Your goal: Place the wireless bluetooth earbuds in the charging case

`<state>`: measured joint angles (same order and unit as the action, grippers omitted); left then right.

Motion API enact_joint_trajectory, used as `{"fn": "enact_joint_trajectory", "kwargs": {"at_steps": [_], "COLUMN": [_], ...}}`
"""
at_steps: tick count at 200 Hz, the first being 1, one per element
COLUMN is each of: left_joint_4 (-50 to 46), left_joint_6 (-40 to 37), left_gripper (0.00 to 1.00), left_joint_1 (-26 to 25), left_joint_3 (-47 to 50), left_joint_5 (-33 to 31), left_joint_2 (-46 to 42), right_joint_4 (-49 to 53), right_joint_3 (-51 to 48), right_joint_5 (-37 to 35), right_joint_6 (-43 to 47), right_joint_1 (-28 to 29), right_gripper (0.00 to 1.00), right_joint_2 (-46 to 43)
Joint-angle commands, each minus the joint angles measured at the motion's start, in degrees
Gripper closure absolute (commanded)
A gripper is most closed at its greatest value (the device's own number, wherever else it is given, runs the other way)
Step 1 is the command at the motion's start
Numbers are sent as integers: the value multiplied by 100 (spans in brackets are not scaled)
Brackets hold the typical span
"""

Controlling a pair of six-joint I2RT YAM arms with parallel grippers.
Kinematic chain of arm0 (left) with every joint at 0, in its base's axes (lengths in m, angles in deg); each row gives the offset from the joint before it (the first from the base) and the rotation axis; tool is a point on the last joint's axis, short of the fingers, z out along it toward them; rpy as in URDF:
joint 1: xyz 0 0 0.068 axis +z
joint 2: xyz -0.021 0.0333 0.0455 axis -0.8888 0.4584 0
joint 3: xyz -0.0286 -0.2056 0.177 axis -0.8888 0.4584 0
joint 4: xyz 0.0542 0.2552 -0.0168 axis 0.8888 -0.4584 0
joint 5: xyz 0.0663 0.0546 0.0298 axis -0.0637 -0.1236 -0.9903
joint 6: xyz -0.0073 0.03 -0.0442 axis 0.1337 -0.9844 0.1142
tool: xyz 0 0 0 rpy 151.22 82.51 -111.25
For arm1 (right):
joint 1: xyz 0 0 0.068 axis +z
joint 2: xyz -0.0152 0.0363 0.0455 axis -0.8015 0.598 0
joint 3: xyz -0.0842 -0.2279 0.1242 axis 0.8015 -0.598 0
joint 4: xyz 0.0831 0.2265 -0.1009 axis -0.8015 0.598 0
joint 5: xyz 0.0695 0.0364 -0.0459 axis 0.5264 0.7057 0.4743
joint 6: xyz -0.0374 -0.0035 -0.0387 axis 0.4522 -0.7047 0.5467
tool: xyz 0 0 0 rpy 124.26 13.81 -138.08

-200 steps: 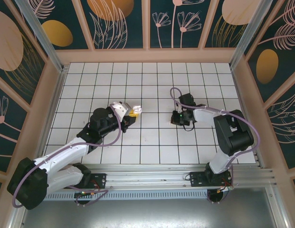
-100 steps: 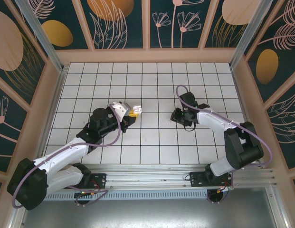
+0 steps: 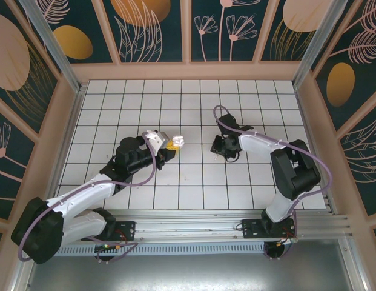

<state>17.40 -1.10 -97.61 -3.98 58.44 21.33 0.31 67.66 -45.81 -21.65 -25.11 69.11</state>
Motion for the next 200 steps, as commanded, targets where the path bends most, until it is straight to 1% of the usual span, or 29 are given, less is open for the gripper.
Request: {"fn": "enact_joint_trajectory", "kwargs": {"at_steps": [1, 75, 143, 200], "left_joint_4": [260, 272, 281, 275], "left_joint_6": [34, -18, -37, -73], "left_gripper": [100, 100, 100, 100], "left_joint_1": [0, -5, -4, -5], "left_joint_3": [-92, -5, 21, 70], "left_joint_5": [137, 104, 113, 92], "left_joint_2": [37, 2, -22, -77], "right_joint_4": [274, 582, 594, 687], "right_joint_3": [231, 348, 540, 669], "right_joint_5": [-62, -280, -231, -238], "right_joint_6": [-47, -18, 30, 22], "right_joint_1": [69, 137, 163, 286], "right_gripper": [68, 68, 71, 72], "right_joint_2": [184, 465, 762, 788]}}
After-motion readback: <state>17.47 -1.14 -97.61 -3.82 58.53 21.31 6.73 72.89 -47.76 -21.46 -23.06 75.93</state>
